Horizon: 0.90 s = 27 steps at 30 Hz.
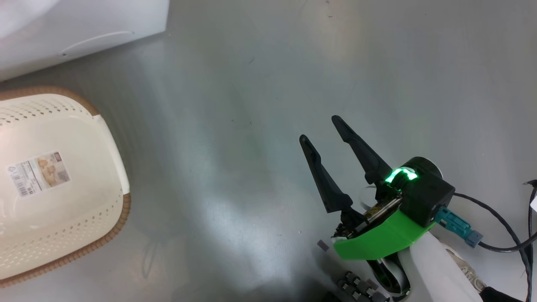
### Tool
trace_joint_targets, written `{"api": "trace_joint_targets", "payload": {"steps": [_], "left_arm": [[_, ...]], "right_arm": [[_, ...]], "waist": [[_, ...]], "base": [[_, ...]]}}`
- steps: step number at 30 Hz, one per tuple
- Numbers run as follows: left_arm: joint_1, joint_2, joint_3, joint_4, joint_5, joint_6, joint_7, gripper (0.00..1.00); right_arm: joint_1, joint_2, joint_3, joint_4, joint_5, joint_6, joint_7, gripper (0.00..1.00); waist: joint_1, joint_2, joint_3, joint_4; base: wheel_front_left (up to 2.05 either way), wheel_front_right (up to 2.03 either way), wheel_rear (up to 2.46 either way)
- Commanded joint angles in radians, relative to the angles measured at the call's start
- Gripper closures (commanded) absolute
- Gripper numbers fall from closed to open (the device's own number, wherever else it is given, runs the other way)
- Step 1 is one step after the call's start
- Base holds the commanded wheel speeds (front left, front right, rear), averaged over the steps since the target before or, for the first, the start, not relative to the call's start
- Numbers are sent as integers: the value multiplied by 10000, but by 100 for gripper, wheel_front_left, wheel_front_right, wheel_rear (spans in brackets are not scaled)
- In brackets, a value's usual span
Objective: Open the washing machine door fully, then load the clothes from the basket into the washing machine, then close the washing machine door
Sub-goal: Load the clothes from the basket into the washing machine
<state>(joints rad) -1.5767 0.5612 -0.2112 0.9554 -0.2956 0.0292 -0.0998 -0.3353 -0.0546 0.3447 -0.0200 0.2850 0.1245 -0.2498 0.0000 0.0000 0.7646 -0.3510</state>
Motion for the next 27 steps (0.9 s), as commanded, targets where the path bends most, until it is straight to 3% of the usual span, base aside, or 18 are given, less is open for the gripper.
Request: {"api": "trace_joint_targets", "payload": {"steps": [1, 14, 23, 27], "left_arm": [[297, 417, 48, -180, -97, -61, -100, 0], [3008, 169, 499, -906, -785, 301, -1288, 0], [6116, -131, 1041, -3461, -1264, 914, -1557, 0], [8119, -441, 1175, -5367, -1308, 1497, -1584, 0]], "right_arm": [[61, 28, 138, -152, 141, 62, -120, 0], [425, 17, -256, 100, -42, 62, -120, 0], [865, -16, -646, 175, -257, 62, -120, 0], [1101, -33, -825, 226, -405, 62, -120, 0]], "waist": [[0, 0, -102, 64], [0, 0, -1312, 582], [0, 0, -2171, 998], [0, 0, -2626, 1224]], "base": [[0, 0, 0], [0, 0, 0], [0, 0, 0], [0, 0, 0]]}}
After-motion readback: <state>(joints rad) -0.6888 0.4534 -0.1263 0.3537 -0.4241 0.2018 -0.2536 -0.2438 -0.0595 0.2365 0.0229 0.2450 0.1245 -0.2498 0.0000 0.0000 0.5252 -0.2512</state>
